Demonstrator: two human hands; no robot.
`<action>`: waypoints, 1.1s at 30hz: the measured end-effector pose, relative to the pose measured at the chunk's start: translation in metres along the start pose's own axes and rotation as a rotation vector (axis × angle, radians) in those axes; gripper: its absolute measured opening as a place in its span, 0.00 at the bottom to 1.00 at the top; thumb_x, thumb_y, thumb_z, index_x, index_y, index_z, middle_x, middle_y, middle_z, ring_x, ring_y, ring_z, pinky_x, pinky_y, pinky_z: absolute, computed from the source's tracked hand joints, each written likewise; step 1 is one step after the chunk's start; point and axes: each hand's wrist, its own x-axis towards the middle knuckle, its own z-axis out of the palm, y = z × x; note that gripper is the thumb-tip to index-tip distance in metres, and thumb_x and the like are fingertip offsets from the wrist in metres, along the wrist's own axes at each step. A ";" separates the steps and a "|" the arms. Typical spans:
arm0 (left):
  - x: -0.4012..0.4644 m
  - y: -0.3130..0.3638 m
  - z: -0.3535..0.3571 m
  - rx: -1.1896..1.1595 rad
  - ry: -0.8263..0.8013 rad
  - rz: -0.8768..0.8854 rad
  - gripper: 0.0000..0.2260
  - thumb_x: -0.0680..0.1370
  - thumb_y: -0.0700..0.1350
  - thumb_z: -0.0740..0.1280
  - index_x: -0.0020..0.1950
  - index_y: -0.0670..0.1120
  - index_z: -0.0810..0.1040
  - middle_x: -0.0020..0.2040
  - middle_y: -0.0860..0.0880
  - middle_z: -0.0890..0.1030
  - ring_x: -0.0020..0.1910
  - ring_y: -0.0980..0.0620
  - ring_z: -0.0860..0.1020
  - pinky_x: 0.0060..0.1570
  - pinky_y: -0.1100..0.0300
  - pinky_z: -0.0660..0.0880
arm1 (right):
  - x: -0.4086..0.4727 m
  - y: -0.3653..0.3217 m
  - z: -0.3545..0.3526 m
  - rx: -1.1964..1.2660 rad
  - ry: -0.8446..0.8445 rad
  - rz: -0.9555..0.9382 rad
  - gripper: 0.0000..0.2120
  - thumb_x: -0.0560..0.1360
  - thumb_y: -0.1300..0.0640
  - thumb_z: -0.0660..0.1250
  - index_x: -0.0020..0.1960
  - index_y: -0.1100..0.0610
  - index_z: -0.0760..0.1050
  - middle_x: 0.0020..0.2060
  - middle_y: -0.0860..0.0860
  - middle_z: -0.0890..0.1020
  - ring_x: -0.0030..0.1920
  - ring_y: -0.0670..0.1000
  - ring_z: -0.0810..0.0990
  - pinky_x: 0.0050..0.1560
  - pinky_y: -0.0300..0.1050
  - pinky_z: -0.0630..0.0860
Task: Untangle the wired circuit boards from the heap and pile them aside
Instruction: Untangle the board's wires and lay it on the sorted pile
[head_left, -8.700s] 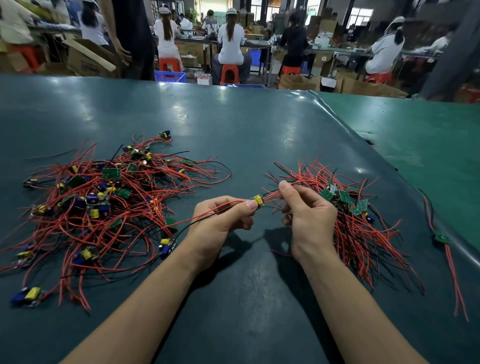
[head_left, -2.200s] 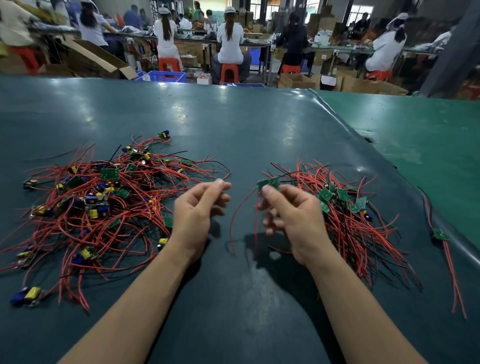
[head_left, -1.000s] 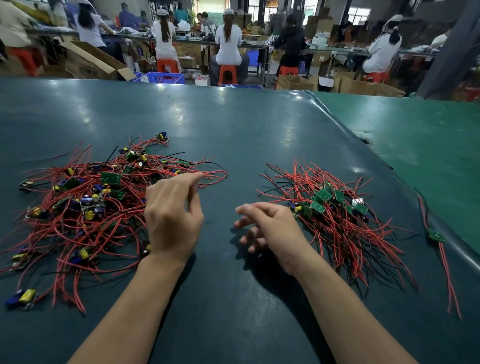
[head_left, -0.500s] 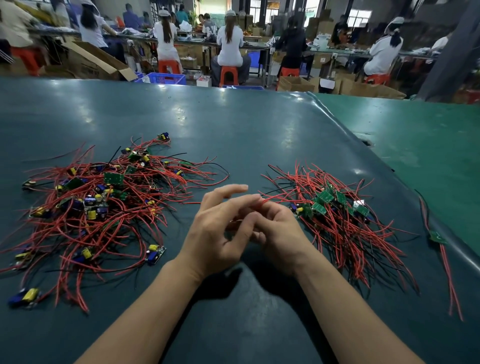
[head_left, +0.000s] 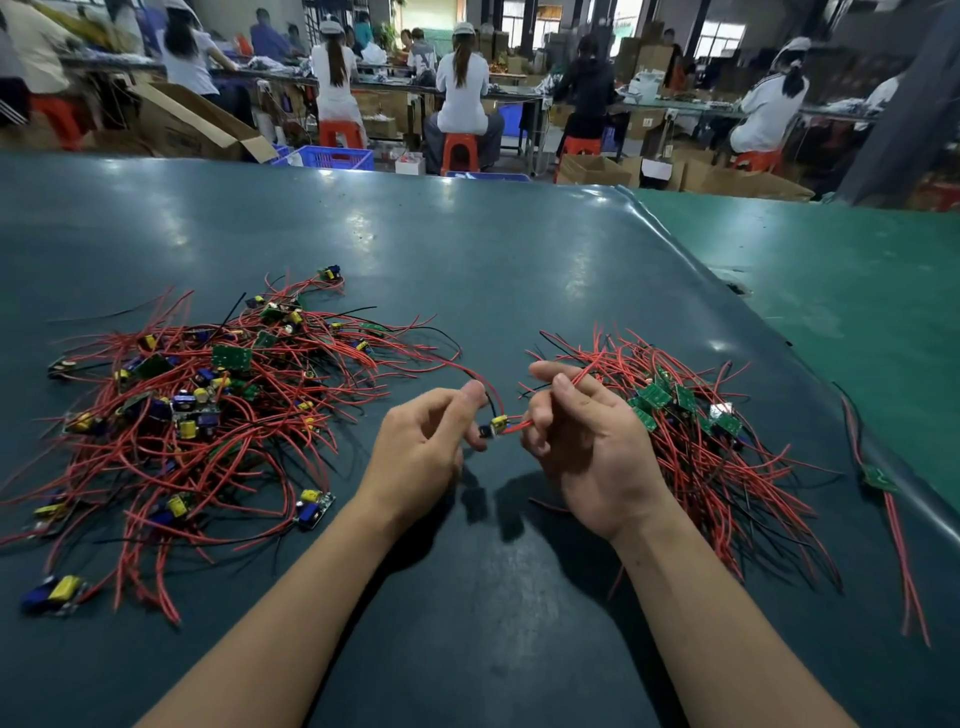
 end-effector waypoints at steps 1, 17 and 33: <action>-0.001 0.001 0.000 -0.050 -0.013 -0.003 0.12 0.79 0.50 0.67 0.46 0.41 0.82 0.31 0.46 0.79 0.23 0.55 0.72 0.24 0.67 0.66 | 0.000 0.000 0.000 -0.006 -0.008 0.000 0.08 0.73 0.59 0.63 0.46 0.59 0.80 0.26 0.53 0.74 0.28 0.49 0.71 0.29 0.39 0.69; 0.002 0.000 -0.005 -0.444 -0.189 -0.123 0.07 0.70 0.41 0.71 0.46 0.45 0.86 0.39 0.48 0.82 0.34 0.54 0.76 0.37 0.64 0.76 | 0.001 0.003 -0.002 -0.171 0.093 0.001 0.06 0.74 0.60 0.67 0.50 0.59 0.79 0.33 0.52 0.80 0.29 0.46 0.75 0.30 0.36 0.74; 0.004 -0.002 0.000 -0.348 0.043 -0.142 0.01 0.76 0.36 0.69 0.45 0.40 0.78 0.35 0.48 0.83 0.32 0.52 0.81 0.35 0.63 0.79 | 0.001 0.015 0.001 -0.502 0.216 -0.015 0.04 0.78 0.64 0.67 0.44 0.61 0.77 0.33 0.51 0.84 0.31 0.50 0.83 0.30 0.38 0.79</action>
